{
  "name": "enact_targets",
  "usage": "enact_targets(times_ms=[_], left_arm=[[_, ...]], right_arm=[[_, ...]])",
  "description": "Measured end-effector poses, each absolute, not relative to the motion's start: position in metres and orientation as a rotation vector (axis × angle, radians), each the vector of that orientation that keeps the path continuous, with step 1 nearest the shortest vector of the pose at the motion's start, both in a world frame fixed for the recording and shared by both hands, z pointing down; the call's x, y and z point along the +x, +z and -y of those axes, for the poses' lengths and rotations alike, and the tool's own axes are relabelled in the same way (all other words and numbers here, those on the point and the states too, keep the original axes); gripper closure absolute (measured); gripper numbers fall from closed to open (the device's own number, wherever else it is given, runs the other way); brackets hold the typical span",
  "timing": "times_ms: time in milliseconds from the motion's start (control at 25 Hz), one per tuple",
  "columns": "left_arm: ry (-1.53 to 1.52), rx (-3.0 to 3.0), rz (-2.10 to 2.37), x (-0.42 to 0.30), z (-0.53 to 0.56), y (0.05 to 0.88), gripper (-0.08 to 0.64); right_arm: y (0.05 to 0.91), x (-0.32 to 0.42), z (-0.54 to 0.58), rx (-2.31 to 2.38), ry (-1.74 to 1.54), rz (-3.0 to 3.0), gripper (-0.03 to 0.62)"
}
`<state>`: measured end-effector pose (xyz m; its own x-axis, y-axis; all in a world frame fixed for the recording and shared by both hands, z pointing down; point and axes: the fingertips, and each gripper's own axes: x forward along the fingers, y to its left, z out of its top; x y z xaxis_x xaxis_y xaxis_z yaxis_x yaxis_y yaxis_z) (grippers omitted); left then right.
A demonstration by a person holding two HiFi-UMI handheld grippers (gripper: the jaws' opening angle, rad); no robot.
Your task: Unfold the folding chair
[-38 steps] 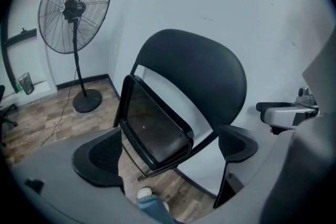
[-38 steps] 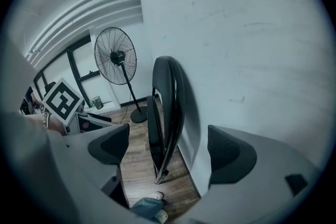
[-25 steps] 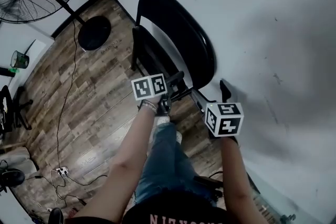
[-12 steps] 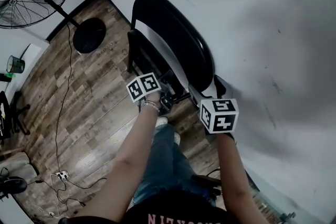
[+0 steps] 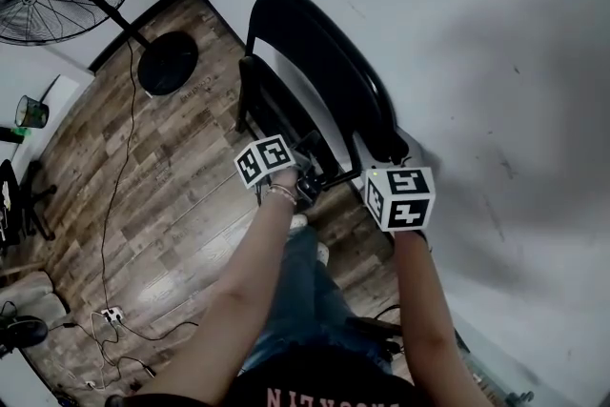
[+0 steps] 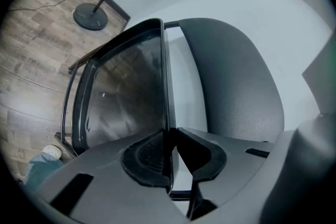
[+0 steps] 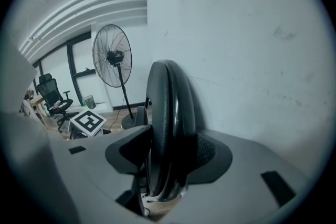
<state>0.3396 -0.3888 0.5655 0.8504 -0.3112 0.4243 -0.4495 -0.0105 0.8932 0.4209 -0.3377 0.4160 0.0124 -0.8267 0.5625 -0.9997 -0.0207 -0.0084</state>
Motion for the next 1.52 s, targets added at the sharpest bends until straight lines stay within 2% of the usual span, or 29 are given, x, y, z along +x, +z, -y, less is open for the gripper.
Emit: enact_targets(times_ms=[80, 520, 1320, 1440, 1520], left_arm=[[0.122, 1.615, 0.611, 0.34, 0.39, 0.565, 0.506], [0.125, 1.646, 0.657, 0.326, 0.386, 0.56, 0.5], [0.09, 1.676, 0.917, 0.217, 0.354, 0.544, 0.455], [0.166, 1.72, 0.92, 0.214, 0.345, 0.54, 0.375], [0.253, 1.726, 0.958, 0.212, 0.337, 0.547, 0.37]], right_arm=[[0.415, 0.423, 0.341, 1.911, 0.605, 1.854, 0.414], [0.407, 0.406, 0.336, 1.864, 0.508, 1.87, 0.422], [0.38, 0.267, 0.303, 1.664, 0.311, 2.139, 0.456], [0.377, 0.251, 0.301, 1.631, 0.302, 2.175, 0.461], [0.376, 0.24, 0.298, 1.603, 0.289, 2.208, 0.465]])
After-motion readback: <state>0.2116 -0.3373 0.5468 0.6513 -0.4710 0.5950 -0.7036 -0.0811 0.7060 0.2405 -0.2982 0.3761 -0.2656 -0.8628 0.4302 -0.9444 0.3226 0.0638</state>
